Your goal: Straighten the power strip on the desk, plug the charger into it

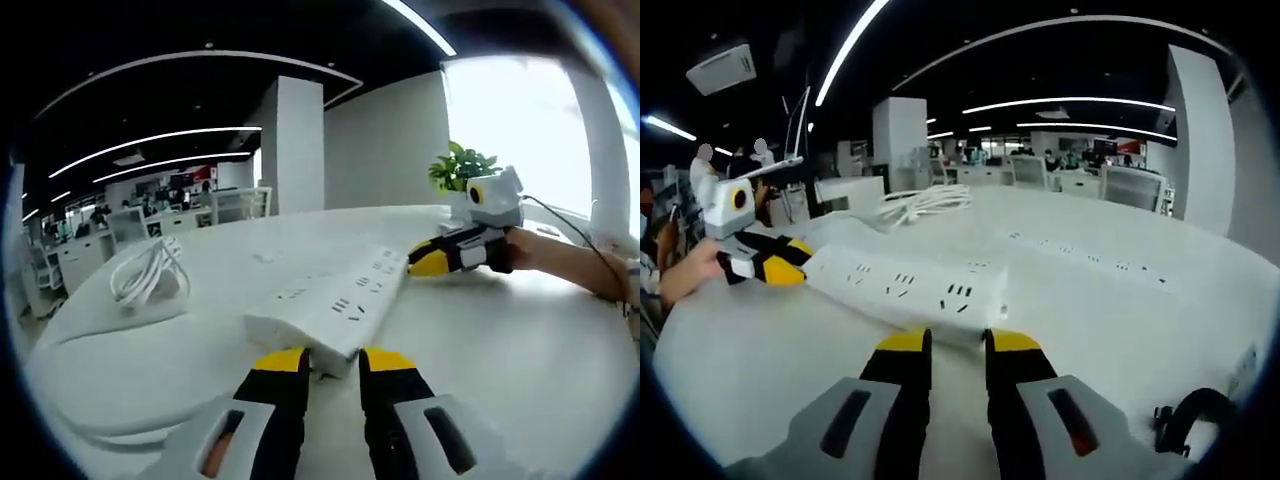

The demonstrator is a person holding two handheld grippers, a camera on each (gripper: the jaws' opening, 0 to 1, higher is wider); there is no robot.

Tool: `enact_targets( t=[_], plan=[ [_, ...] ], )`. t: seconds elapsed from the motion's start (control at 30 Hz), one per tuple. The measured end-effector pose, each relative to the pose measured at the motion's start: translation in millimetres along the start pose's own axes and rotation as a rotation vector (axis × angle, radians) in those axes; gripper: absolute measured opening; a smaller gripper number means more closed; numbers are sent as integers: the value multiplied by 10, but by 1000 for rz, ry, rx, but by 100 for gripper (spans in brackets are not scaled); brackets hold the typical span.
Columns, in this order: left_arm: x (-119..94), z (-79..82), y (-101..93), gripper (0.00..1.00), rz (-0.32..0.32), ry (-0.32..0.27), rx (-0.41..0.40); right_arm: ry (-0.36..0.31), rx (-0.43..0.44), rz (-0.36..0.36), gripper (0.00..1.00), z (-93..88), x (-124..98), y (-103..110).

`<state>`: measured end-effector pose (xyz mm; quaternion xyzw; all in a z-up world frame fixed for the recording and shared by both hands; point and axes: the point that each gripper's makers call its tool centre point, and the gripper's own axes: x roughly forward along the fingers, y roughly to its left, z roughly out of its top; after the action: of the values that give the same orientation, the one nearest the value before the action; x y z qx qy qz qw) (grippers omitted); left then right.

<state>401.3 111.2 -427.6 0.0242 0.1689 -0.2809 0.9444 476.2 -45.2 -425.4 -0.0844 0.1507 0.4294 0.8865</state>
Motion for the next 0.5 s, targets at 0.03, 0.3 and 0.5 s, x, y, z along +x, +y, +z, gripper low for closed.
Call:
enact_targets(
  t=[0.03, 0.3, 0.5],
  plan=[
    [-5, -3, -4, 20, -1, 0, -1, -1, 2, -1, 20, -1, -4, 3],
    [-16, -6, -12, 20, -10, 4, -6, -6, 6, -14, 20, -12, -31, 40],
    [-27, -9, -13, 20, -13, 9, -11, -10, 27, -17, 19, -23, -71, 72]
  ],
)
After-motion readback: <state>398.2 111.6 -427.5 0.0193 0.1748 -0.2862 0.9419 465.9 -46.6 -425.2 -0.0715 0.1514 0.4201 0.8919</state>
